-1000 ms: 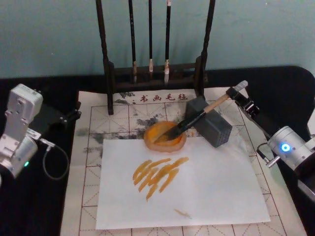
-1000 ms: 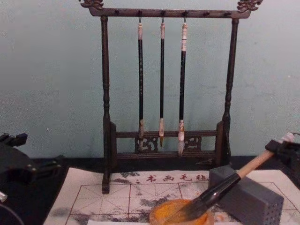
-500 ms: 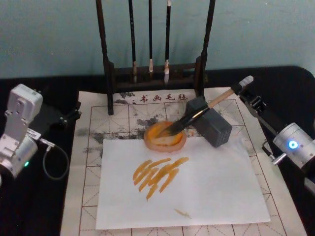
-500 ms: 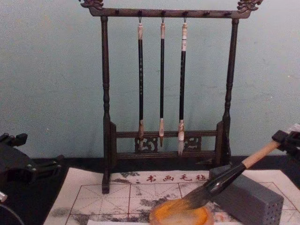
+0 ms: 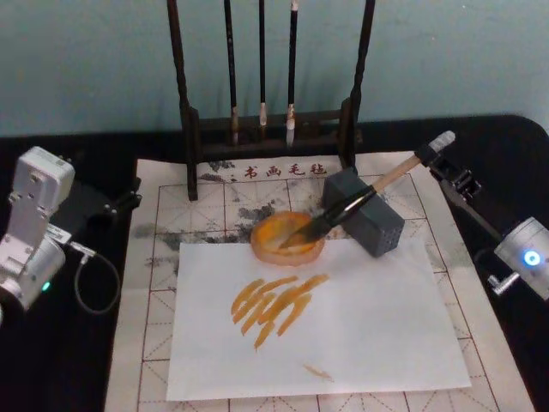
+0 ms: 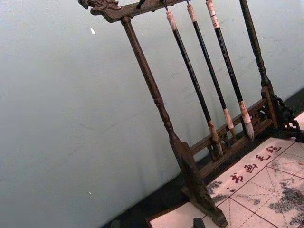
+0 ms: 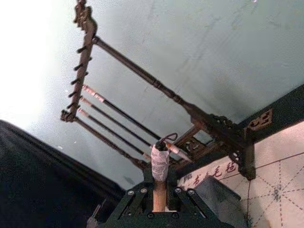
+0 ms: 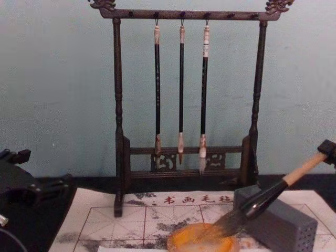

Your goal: Pick up the brush from the inkstone, write on the paper, then place the brush back to its original position.

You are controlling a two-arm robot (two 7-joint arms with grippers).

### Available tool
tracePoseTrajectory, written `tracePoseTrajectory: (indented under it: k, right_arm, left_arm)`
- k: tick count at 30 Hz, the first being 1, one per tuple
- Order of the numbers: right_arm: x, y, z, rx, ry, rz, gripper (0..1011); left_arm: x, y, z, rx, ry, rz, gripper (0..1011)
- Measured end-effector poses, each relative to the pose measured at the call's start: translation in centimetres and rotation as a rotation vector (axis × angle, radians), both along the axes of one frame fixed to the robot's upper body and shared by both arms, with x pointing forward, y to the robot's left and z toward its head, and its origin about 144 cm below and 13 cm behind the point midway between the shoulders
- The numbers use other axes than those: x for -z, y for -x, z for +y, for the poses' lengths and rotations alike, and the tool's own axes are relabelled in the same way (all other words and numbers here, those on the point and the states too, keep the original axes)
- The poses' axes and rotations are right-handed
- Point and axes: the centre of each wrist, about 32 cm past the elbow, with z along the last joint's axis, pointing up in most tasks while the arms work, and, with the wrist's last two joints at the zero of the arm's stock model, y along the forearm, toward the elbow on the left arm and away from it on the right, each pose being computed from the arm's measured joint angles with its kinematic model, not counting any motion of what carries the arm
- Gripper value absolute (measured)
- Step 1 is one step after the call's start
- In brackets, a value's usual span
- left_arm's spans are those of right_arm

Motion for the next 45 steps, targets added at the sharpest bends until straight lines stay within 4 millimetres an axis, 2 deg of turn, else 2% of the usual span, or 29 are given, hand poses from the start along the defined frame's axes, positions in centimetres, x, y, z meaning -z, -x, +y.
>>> tracePoseTrajectory:
  k: [22,45]
  right_arm:
    - [-0.4,1.6,-1.1,-0.154,0.062,-0.062,174]
    - [-0.6,1.6,-1.7,-0.311,0.135,-0.085,174]
  left_arm:
    - [0.0,0.0,0.0,0.0,0.0,0.0,1001]
    - [0.0,0.0,0.0,0.0,0.0,0.0,1001]
